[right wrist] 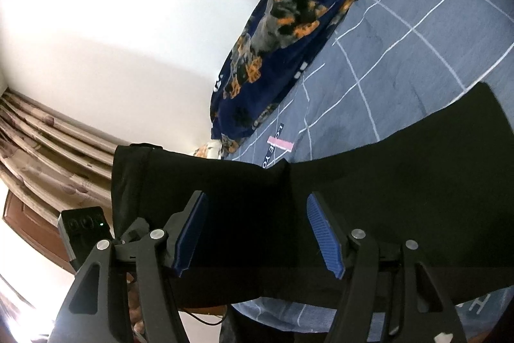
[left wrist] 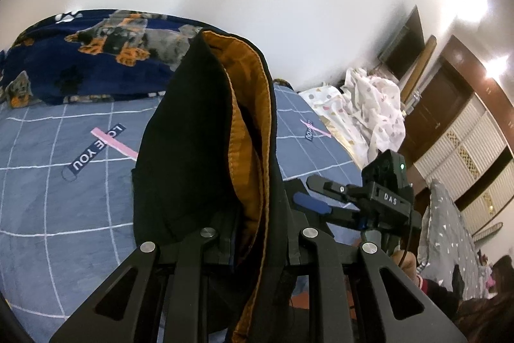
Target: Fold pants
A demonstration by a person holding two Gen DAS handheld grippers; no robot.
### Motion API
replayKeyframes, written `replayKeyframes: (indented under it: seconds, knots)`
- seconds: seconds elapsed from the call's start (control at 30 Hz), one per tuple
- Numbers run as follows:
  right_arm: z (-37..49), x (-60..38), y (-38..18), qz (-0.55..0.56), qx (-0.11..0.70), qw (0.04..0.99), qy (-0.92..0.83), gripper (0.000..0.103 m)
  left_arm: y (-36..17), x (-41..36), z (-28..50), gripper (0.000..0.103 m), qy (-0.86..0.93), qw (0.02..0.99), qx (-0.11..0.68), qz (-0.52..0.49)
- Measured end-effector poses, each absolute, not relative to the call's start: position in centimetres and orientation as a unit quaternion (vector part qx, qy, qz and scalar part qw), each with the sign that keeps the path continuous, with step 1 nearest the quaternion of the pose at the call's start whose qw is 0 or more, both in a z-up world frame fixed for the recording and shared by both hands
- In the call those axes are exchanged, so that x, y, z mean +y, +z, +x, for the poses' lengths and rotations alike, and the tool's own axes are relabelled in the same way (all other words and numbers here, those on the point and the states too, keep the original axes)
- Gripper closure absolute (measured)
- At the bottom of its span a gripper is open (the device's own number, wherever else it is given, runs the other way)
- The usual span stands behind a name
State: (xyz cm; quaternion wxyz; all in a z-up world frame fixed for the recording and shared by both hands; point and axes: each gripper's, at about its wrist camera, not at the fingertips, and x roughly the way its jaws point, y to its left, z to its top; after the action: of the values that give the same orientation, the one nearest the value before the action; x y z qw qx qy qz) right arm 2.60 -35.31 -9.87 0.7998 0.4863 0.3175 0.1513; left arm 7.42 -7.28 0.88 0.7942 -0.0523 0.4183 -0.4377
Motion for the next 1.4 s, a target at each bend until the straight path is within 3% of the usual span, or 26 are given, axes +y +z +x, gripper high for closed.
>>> replayKeyframes:
  seconds: [1.0,1.4]
  knots:
    - [2.0,-38.7,-10.5,0.519,0.321,0.775,0.163,0.038,-2.1,-16.4,5.8,0.083,-0.474,0.750,0.461,-0.011]
    - [1.1,-40.9,-11.8,0.569,0.302,0.747,0.162,0.032,-4.2,-20.9,5.5,0.083,-0.488,0.727,0.483,0.008]
